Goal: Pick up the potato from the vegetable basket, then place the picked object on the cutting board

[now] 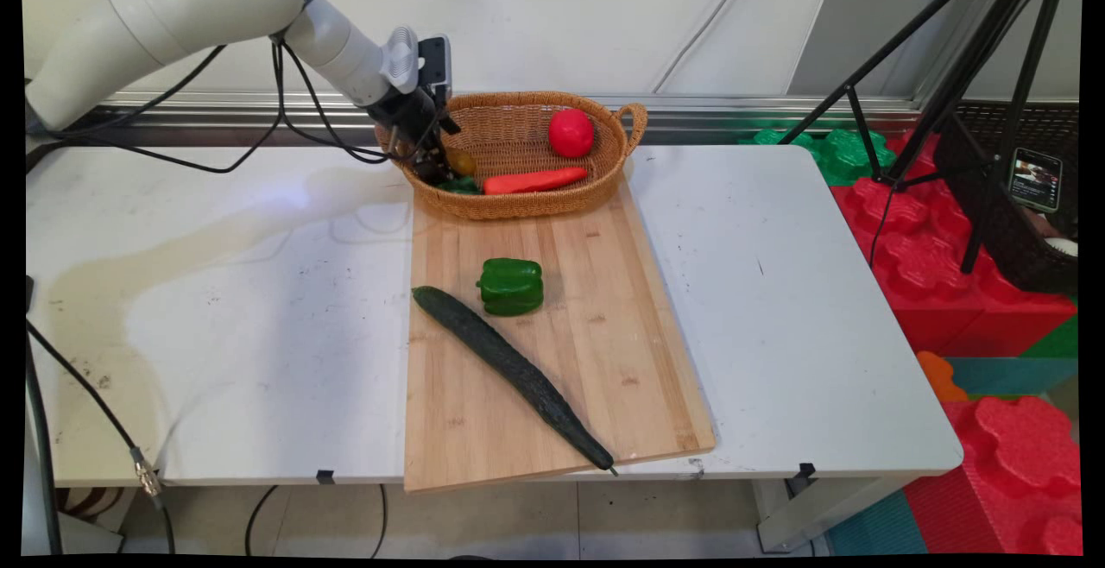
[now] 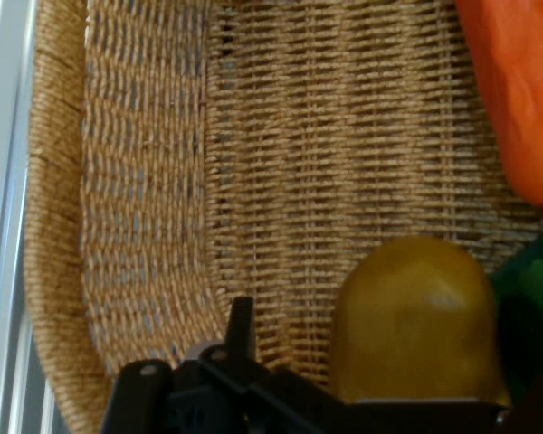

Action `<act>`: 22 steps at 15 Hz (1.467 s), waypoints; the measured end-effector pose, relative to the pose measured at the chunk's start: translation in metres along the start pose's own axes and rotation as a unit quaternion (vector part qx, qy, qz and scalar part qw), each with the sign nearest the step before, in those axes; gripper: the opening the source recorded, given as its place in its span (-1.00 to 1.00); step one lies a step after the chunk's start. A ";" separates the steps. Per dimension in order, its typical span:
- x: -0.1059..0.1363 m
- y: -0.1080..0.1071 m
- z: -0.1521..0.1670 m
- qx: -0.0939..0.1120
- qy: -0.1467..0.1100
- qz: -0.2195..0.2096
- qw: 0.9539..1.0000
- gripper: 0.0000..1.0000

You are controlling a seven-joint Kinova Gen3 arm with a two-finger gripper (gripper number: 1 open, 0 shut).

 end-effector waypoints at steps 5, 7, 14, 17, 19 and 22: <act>0.004 -0.002 0.012 -0.004 -0.002 0.007 1.000 1.00; 0.005 -0.003 0.014 -0.004 -0.002 0.009 1.000 1.00; 0.006 -0.003 0.019 -0.004 0.000 0.006 1.000 -1.00; 0.004 -0.001 0.015 0.001 0.003 -0.002 1.000 -1.00; 0.002 -0.001 0.008 0.008 0.007 -0.013 1.000 -1.00; 0.001 0.001 -0.003 0.018 0.015 -0.027 0.999 -1.00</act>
